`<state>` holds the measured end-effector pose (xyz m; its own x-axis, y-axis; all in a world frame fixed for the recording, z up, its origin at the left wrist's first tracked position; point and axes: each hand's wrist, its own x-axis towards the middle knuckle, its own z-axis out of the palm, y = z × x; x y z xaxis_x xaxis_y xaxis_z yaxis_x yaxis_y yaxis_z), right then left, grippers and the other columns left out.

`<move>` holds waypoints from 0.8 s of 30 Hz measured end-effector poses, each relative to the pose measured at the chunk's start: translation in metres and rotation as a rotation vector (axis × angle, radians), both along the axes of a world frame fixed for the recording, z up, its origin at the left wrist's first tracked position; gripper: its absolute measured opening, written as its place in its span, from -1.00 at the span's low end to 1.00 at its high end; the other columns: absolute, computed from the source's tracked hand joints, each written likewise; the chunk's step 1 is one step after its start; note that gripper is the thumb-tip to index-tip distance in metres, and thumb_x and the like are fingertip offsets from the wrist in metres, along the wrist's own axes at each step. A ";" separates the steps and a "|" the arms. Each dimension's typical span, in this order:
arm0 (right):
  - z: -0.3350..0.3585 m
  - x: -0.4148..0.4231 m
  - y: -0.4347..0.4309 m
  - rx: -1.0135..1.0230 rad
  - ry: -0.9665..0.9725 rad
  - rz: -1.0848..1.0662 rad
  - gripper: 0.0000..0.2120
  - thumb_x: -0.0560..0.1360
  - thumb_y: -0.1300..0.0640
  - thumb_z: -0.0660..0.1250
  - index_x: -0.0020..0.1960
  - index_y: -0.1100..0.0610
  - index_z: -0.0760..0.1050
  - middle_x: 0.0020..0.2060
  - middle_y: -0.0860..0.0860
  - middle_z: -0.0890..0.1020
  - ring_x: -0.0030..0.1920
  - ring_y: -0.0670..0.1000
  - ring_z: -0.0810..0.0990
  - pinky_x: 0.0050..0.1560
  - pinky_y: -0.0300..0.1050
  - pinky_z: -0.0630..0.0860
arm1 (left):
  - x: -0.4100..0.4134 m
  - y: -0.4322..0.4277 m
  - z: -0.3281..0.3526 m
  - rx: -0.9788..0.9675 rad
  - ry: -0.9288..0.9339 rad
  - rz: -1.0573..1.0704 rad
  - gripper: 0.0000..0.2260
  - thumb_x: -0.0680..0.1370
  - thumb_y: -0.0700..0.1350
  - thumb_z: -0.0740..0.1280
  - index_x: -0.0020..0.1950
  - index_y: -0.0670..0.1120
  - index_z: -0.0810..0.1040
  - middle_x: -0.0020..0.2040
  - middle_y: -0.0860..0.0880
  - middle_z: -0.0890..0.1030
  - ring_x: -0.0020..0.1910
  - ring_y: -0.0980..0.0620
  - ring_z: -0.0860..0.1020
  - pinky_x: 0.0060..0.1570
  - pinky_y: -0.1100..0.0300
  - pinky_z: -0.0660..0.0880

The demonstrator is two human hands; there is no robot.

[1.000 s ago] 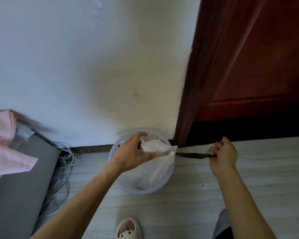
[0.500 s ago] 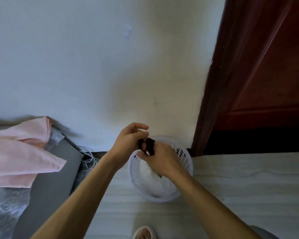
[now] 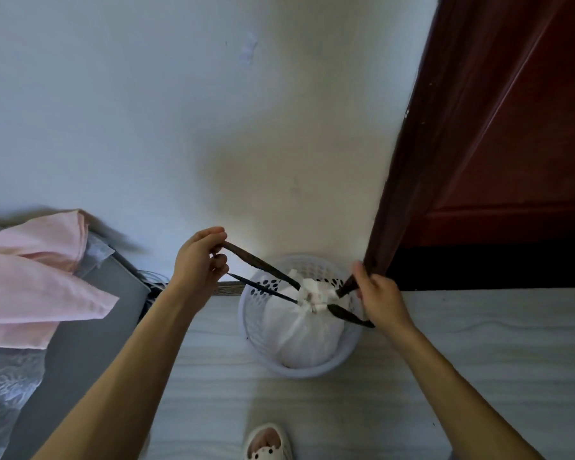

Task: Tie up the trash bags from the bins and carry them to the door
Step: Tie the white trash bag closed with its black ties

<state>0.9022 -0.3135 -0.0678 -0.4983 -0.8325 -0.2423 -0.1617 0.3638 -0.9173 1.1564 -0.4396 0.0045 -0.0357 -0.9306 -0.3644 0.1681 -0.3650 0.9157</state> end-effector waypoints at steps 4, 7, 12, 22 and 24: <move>-0.005 -0.032 0.011 -0.027 -0.387 -0.310 -0.70 0.65 -0.03 0.20 -0.20 0.10 0.39 -0.37 -0.02 0.41 -0.61 -0.17 0.26 -0.62 -0.27 0.18 | 0.015 -0.004 -0.016 0.055 -0.020 -0.019 -0.83 0.54 -0.34 0.27 0.08 -0.14 0.50 -0.28 -0.05 0.41 -0.50 0.07 0.31 -0.40 0.15 0.37; -0.018 -0.037 0.013 0.030 -0.391 -0.328 -0.69 0.64 -0.02 0.21 -0.22 0.10 0.34 -0.44 -0.03 0.31 -0.59 -0.15 0.21 -0.63 -0.26 0.11 | 0.023 -0.003 -0.037 0.148 -0.009 0.024 -0.83 0.54 -0.38 0.25 0.04 -0.15 0.47 -0.31 -0.06 0.39 -0.52 0.08 0.31 -0.45 0.17 0.37; -0.017 -0.028 0.006 0.083 -0.274 -0.299 -0.67 0.62 -0.06 0.22 -0.25 0.08 0.39 -0.43 -0.03 0.39 -0.49 -0.08 0.33 -0.51 -0.20 0.26 | 0.033 -0.002 -0.048 0.175 -0.133 0.016 -0.77 0.54 -0.38 0.19 -0.25 -0.12 0.37 -0.35 -0.07 0.31 -0.57 0.10 0.24 -0.54 0.23 0.33; 0.105 0.012 -0.046 -0.202 0.194 0.086 -0.61 0.59 -0.09 0.27 -0.32 0.10 0.56 -0.49 -0.11 0.53 -0.44 -0.19 0.46 -0.34 -0.20 0.38 | -0.080 0.001 0.073 -0.357 -0.212 -0.353 -0.79 0.49 -0.39 0.27 0.00 -0.13 0.56 -0.39 0.02 0.39 -0.53 0.08 0.31 -0.47 0.21 0.30; 0.119 0.023 -0.058 -0.266 0.174 0.109 -0.61 0.56 -0.12 0.30 -0.23 0.18 0.58 -0.45 -0.01 0.52 -0.42 -0.12 0.44 -0.31 -0.11 0.36 | -0.103 0.003 0.088 -0.389 -0.184 -0.419 -0.82 0.52 -0.36 0.27 0.04 -0.13 0.54 -0.36 0.00 0.41 -0.51 0.09 0.35 -0.45 0.21 0.34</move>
<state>0.9248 -0.3710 0.0511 -0.4180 -0.9057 0.0713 -0.3488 0.0875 -0.9331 1.0530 -0.4363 0.0923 -0.3967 -0.9173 -0.0350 -0.0916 0.0017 0.9958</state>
